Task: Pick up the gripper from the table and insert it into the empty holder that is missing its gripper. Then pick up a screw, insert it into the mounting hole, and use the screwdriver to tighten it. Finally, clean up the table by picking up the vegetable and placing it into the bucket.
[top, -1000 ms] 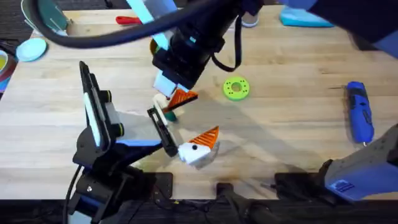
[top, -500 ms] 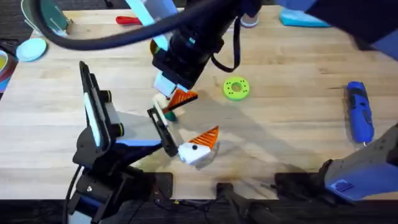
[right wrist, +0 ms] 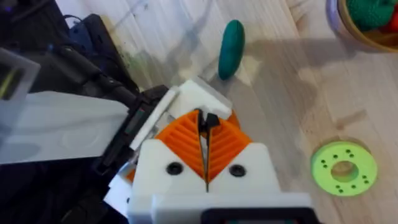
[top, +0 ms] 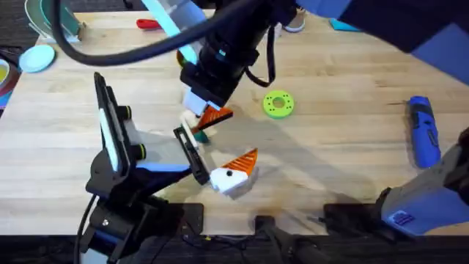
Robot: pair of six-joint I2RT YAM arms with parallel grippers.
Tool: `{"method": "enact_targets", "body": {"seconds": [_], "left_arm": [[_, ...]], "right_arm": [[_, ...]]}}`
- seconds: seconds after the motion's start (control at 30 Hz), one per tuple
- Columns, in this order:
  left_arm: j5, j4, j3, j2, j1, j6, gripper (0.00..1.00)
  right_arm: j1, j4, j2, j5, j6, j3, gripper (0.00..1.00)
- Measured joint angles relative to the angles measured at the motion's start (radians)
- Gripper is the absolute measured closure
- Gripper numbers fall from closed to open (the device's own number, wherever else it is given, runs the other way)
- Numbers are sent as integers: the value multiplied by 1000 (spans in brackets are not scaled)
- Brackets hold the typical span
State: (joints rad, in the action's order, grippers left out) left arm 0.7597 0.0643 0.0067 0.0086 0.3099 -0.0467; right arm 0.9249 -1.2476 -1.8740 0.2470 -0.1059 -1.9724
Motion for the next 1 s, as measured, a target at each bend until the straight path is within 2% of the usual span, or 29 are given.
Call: {"method": "enact_targets", "body": {"seconds": [0.37, 0.67, 1.0], "left_arm": [[4, 0, 0, -1, 0, 5, 8], [3, 0, 0, -1, 0, 8, 8], [0, 0, 0, -1, 0, -16, 8]], "right_arm": [[1, -10, -1, -18, 0, 2, 995], [1, -3, -5, 10, 0, 2, 995], [10, 6, -13, 9, 0, 2, 995]]}}
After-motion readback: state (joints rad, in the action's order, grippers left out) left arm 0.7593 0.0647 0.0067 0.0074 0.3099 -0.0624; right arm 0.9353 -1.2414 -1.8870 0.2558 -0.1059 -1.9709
